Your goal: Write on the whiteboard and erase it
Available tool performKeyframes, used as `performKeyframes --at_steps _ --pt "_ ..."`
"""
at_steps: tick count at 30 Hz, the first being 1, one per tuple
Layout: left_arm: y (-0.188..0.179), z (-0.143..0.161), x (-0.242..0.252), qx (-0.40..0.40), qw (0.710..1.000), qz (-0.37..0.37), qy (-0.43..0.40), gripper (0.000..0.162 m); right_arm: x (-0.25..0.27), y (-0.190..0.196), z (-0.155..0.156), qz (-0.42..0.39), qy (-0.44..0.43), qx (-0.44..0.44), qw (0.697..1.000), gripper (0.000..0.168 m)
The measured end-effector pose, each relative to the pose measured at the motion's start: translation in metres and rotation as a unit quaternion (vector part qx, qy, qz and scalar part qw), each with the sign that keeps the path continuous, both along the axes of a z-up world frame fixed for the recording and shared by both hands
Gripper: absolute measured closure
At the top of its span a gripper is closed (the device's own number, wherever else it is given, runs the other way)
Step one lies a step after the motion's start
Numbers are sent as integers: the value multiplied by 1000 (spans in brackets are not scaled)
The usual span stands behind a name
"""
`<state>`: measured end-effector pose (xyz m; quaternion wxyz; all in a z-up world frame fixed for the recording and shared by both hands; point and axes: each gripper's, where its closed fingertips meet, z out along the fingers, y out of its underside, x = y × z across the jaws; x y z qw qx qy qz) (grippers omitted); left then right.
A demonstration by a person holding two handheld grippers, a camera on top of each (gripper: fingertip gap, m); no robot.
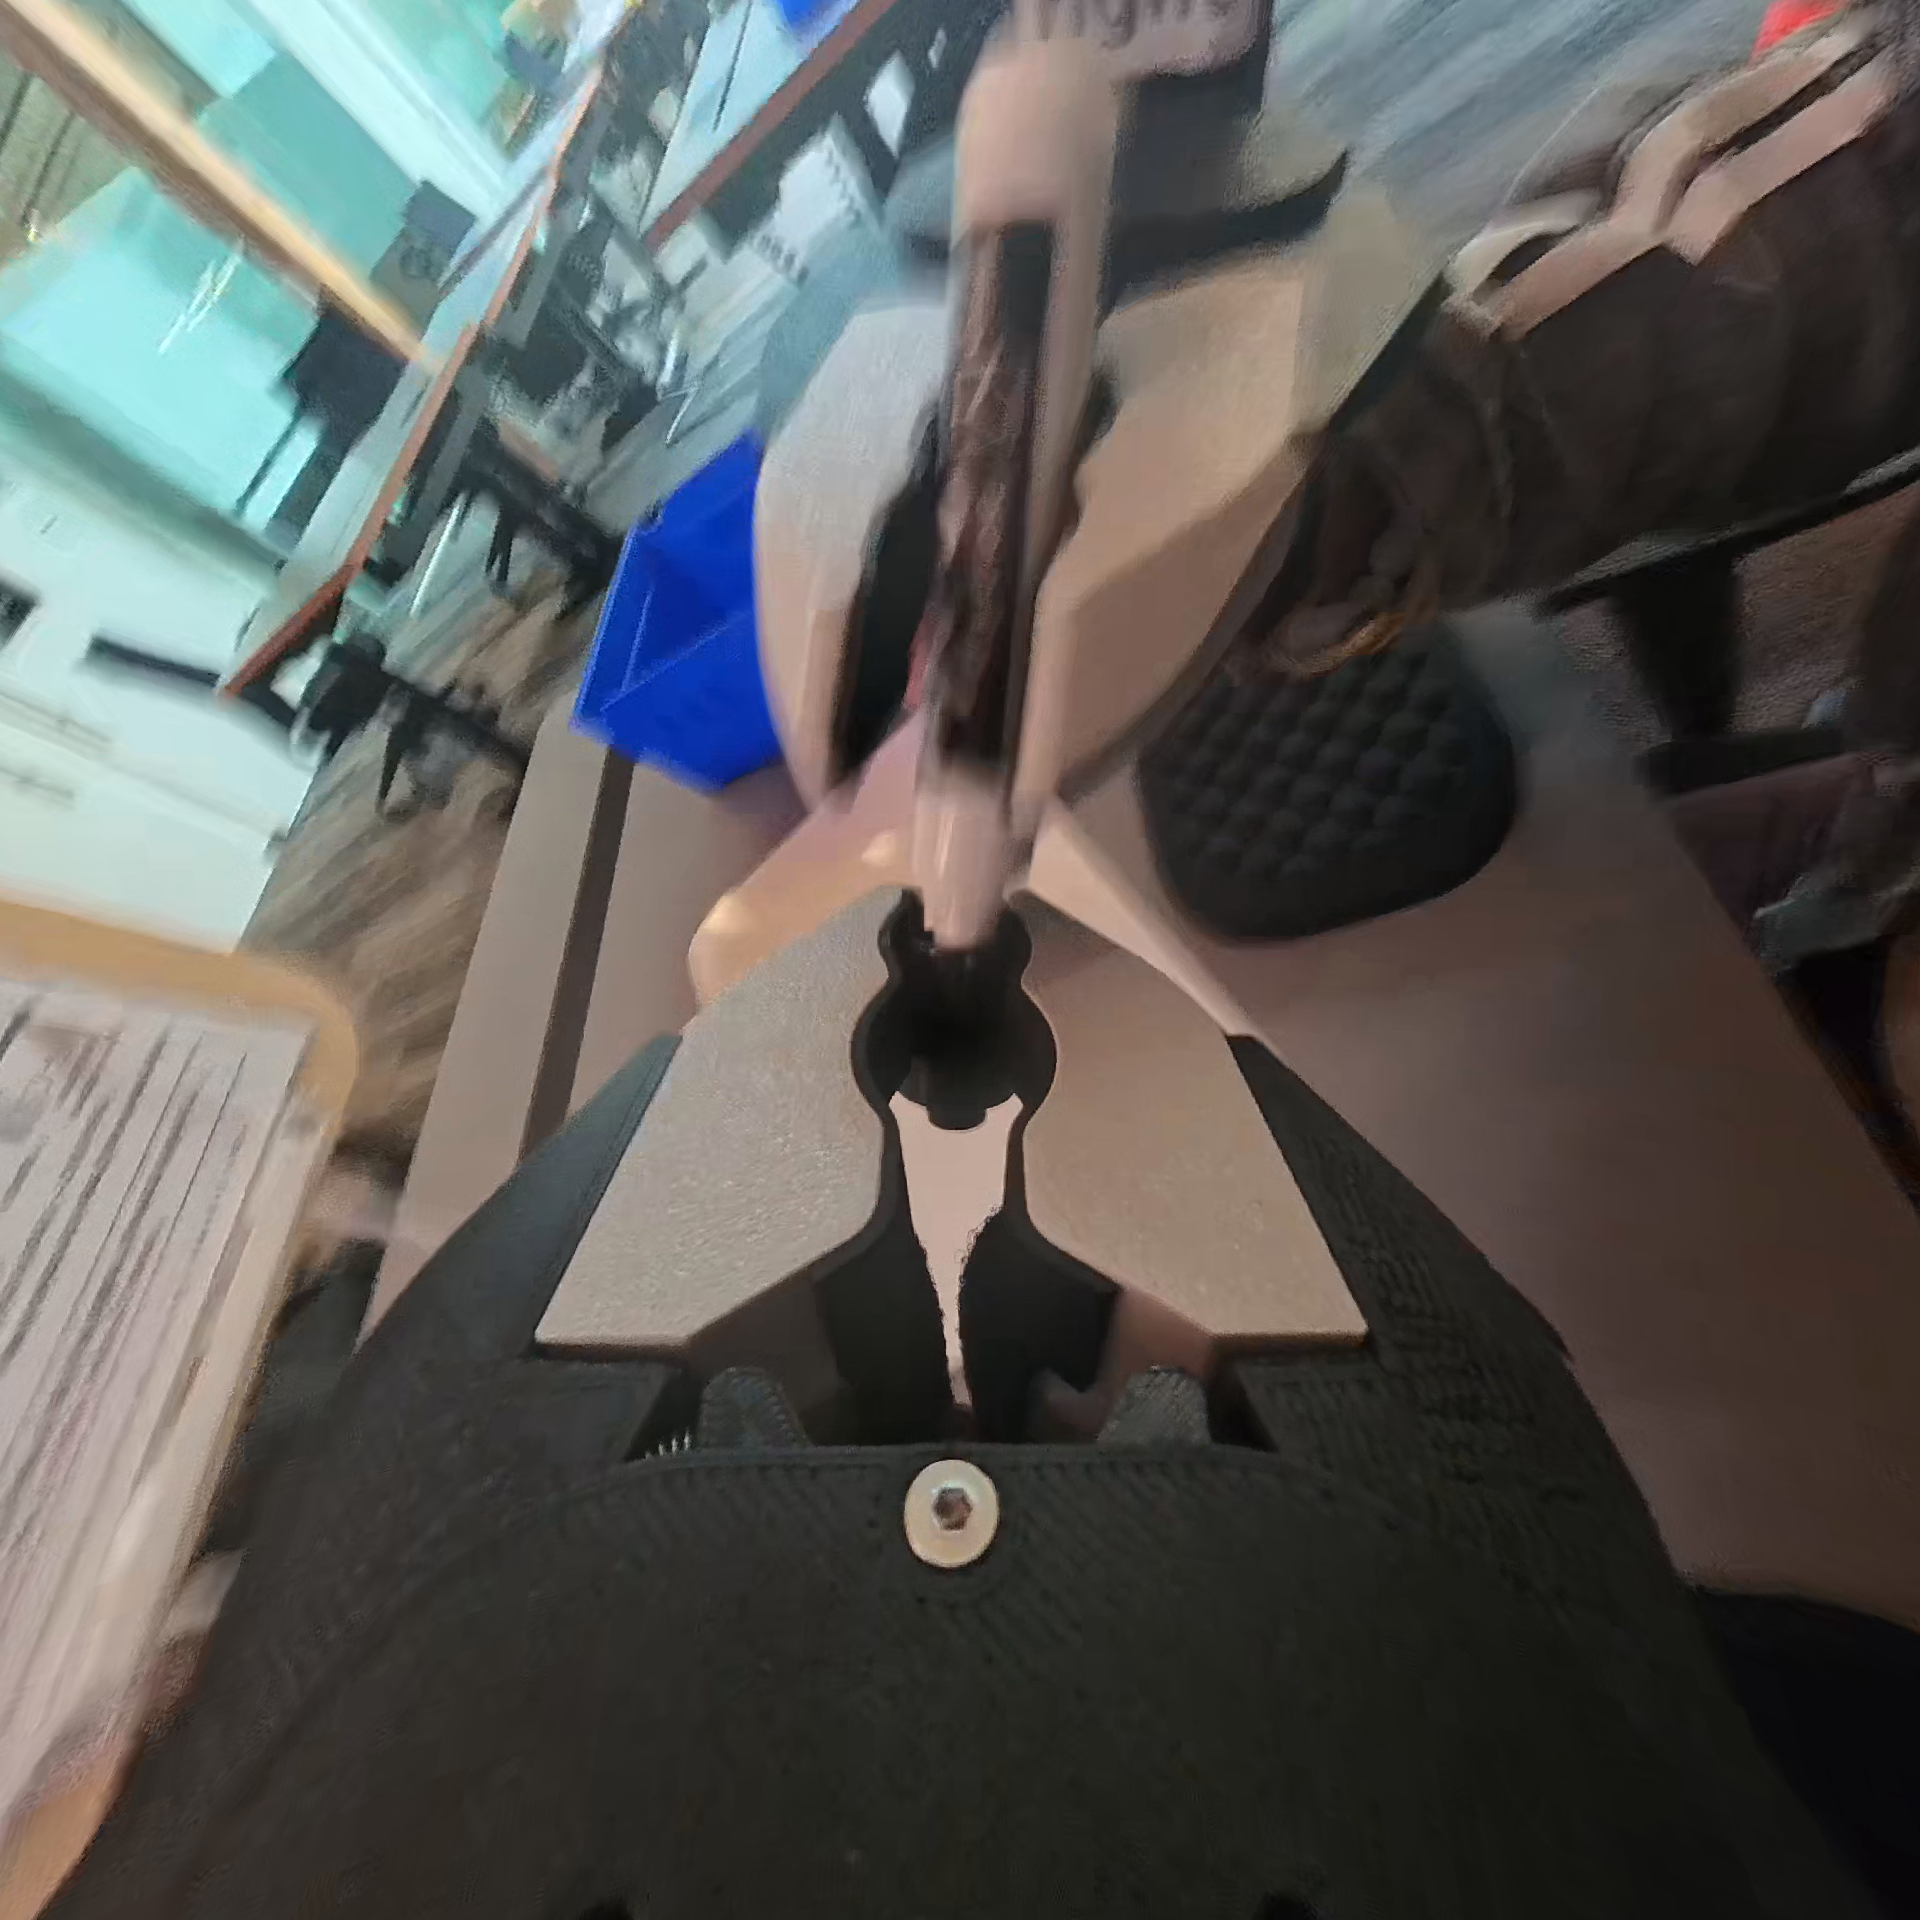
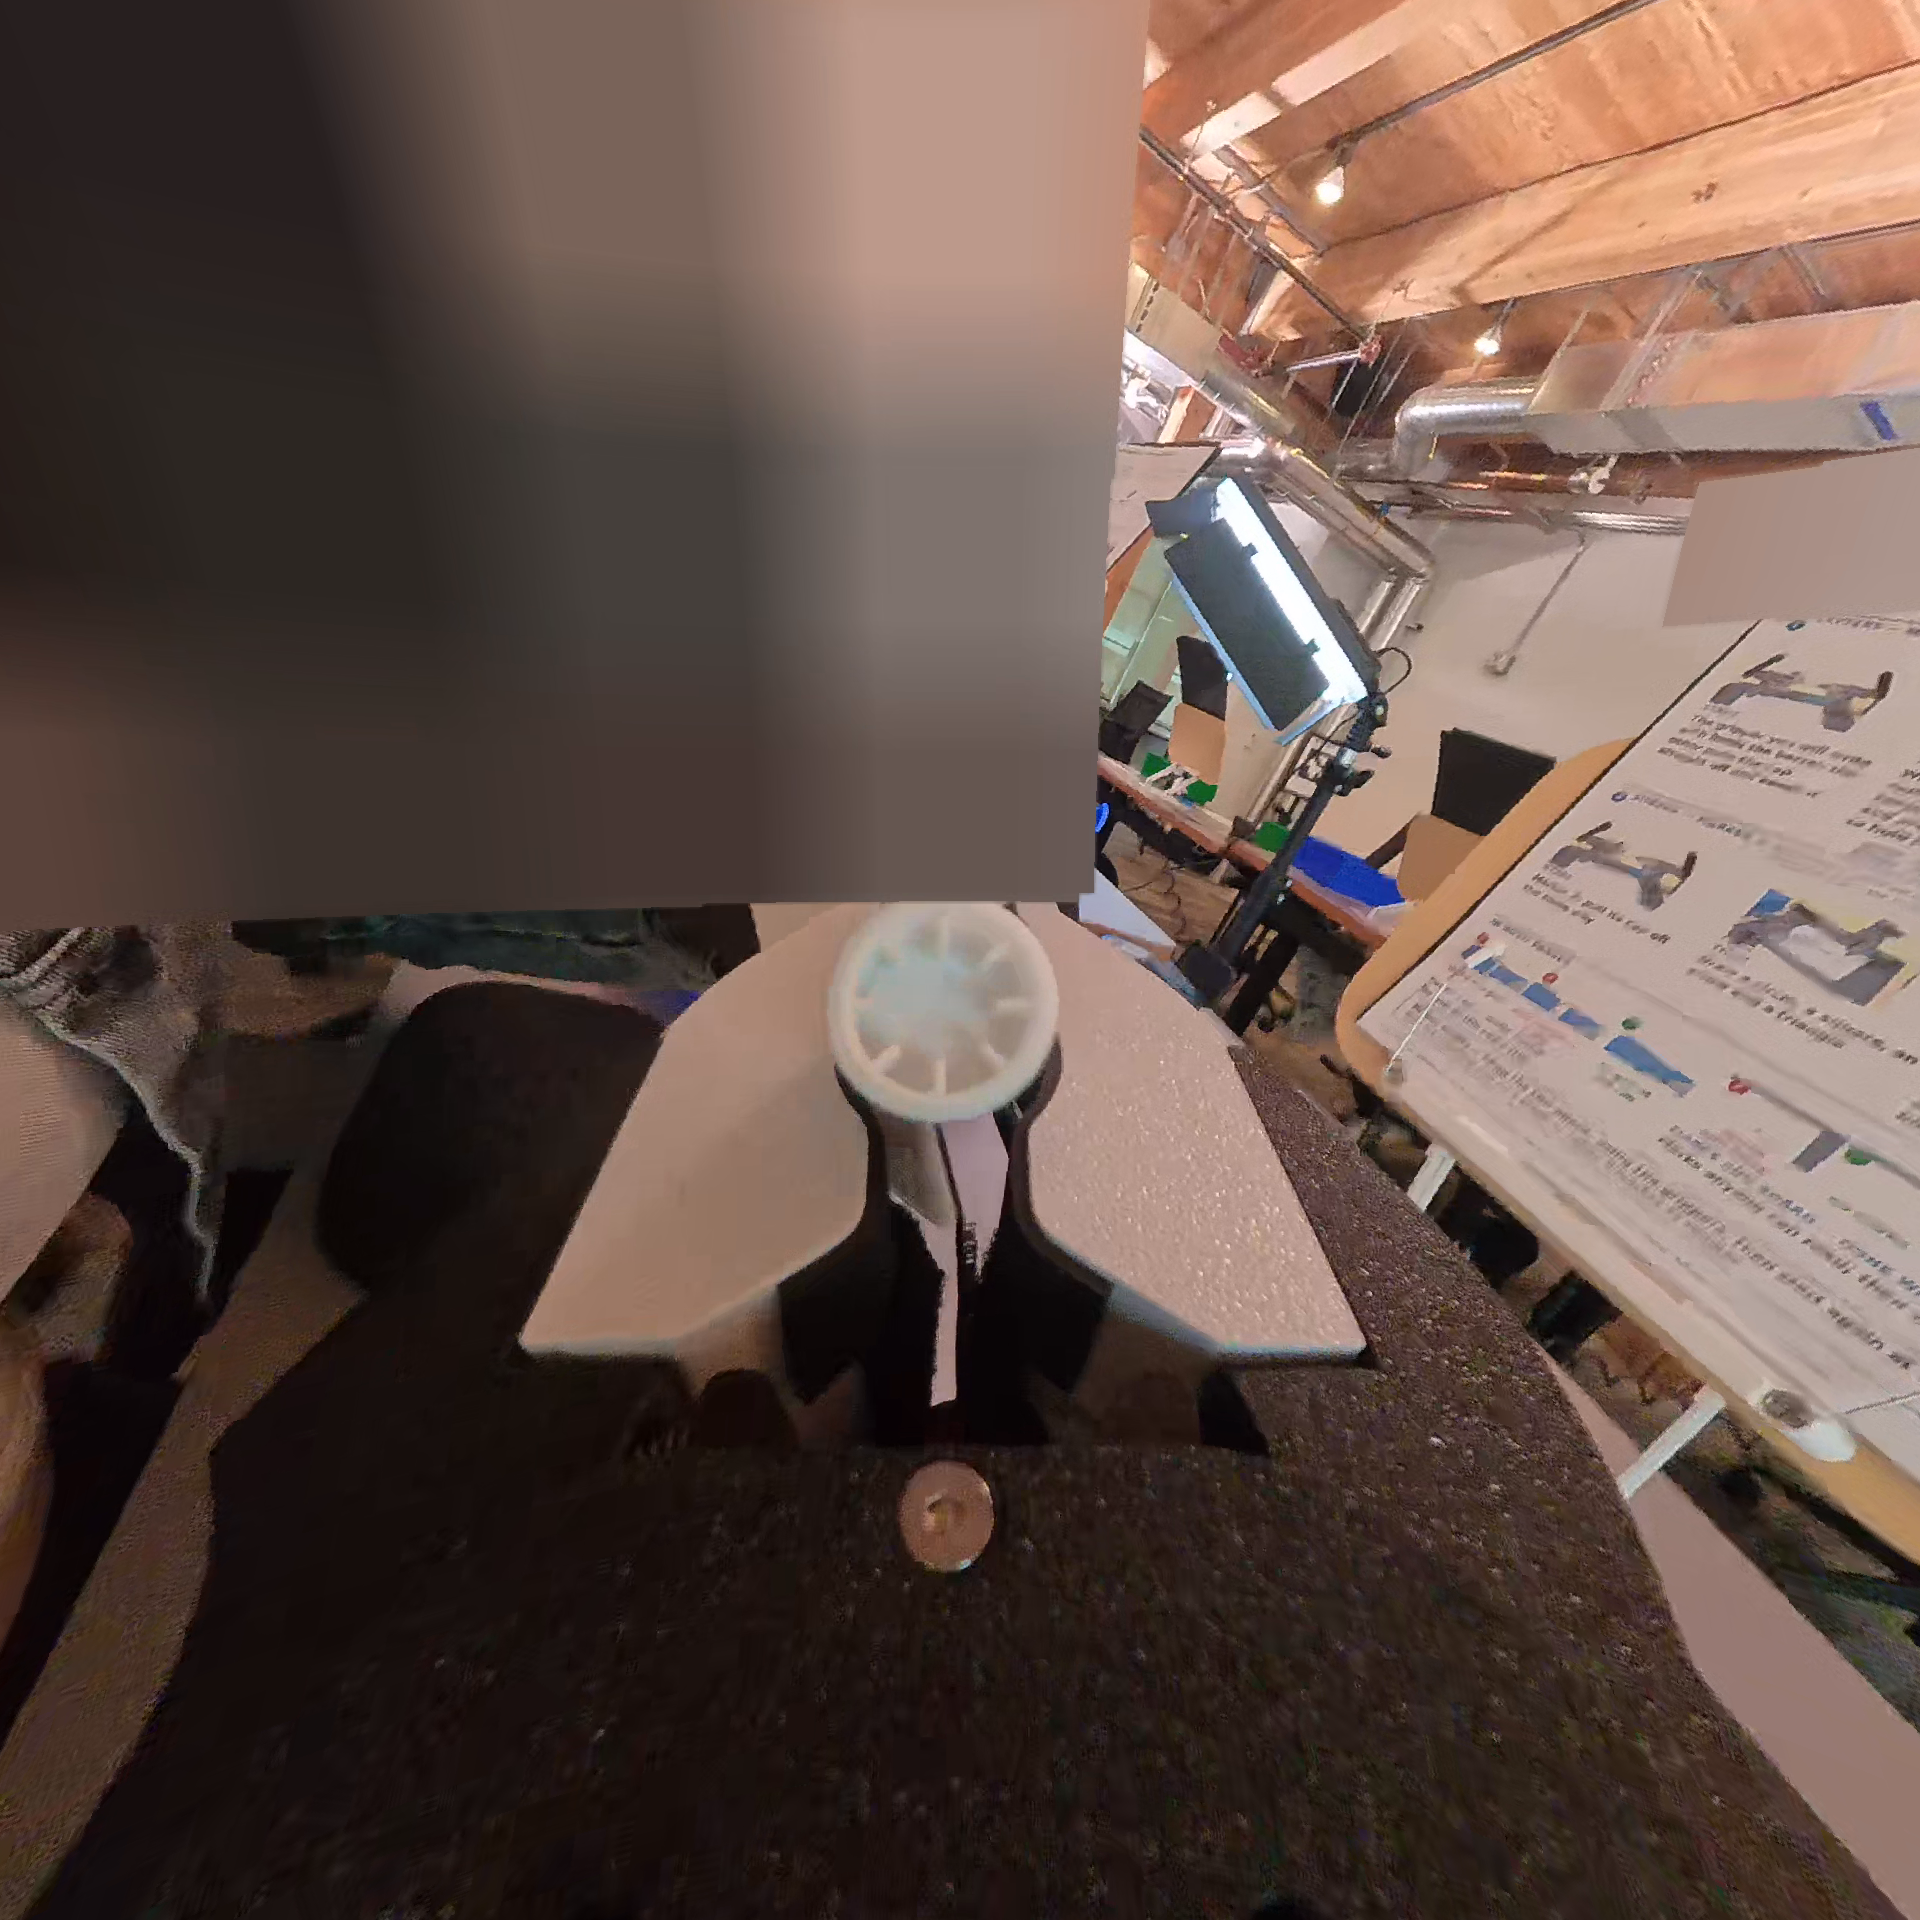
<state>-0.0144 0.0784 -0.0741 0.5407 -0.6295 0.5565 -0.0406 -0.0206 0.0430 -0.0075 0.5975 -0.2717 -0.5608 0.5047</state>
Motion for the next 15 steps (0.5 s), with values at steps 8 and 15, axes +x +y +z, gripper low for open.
performKeyframes --at_steps 8,15 --pt "49 -5 -70 6 988 138 -72 149 100 75 69 -61 125 -111 984 149" --pt "98 -95 -94 -164 961 184 -126 149 49 105 13 -94 17 -182 979 149"
